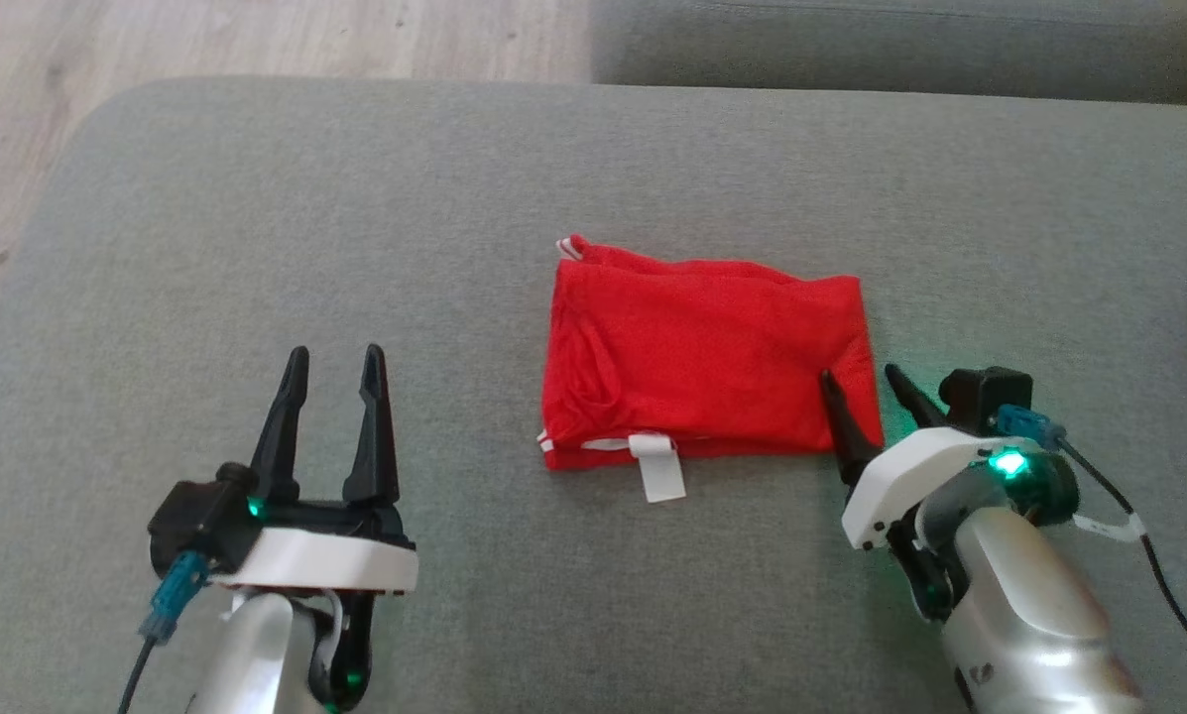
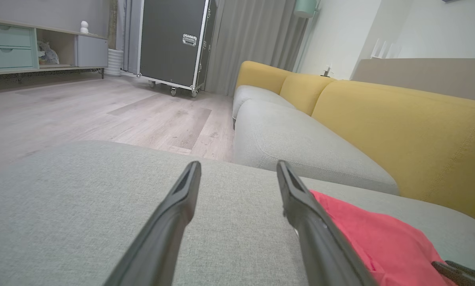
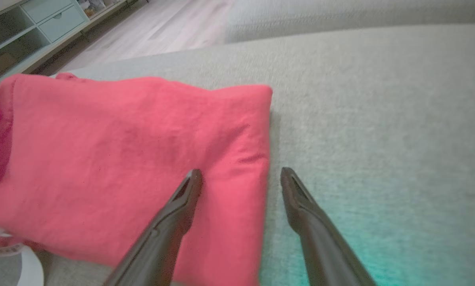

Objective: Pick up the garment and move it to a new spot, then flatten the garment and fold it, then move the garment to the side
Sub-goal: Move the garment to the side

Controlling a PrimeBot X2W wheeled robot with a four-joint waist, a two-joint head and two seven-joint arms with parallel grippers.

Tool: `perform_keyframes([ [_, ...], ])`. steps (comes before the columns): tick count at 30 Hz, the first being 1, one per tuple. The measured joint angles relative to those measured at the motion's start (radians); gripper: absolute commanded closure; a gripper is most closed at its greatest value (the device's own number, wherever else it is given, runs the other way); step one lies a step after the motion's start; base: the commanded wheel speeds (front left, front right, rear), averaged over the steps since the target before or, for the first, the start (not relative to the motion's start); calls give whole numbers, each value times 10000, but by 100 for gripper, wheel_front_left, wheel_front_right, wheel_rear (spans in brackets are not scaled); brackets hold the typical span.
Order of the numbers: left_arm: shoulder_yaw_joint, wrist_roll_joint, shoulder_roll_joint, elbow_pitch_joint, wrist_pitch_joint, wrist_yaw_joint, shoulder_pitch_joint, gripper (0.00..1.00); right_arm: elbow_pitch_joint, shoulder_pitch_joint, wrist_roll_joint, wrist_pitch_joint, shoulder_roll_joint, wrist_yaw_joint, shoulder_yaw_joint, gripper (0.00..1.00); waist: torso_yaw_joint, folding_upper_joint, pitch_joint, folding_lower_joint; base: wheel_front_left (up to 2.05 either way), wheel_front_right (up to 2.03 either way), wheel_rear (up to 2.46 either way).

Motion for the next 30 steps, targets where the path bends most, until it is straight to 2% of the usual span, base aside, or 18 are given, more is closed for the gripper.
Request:
perform_keyframes([
  [3,-71,-96,-2,21,0,0,-27,0,677,-299,761,205,-13,0,364,0,196,0,60,0,0,0,0],
  [12,-113,-291,-6,15,0,0,-234,0,2023,-1416,798,163,-182,0,1172,0,427,0,261,-1,0,0,0],
  [13,-111,-291,-6,15,0,0,-251,0,2128,-1492,765,82,-188,0,1229,30,436,0,279,-1,0,0,0],
  [14,-109,-290,-4,13,0,0,-255,0,2219,-1566,656,-12,-188,0,1315,100,432,0,288,-1,0,0,0],
  [18,-113,-253,-4,17,0,0,-254,0,2429,-1718,431,-324,-148,0,1567,100,368,0,265,-1,0,0,0],
  [24,-125,-123,-6,10,0,0,-254,0,2796,-1899,-686,-1204,-105,0,1540,100,14,0,78,-1,0,0,0],
  [30,-159,-96,-8,-105,0,0,-255,0,2278,-2106,-1459,-1490,-621,0,1814,100,-600,0,-61,-1,0,0,0],
])
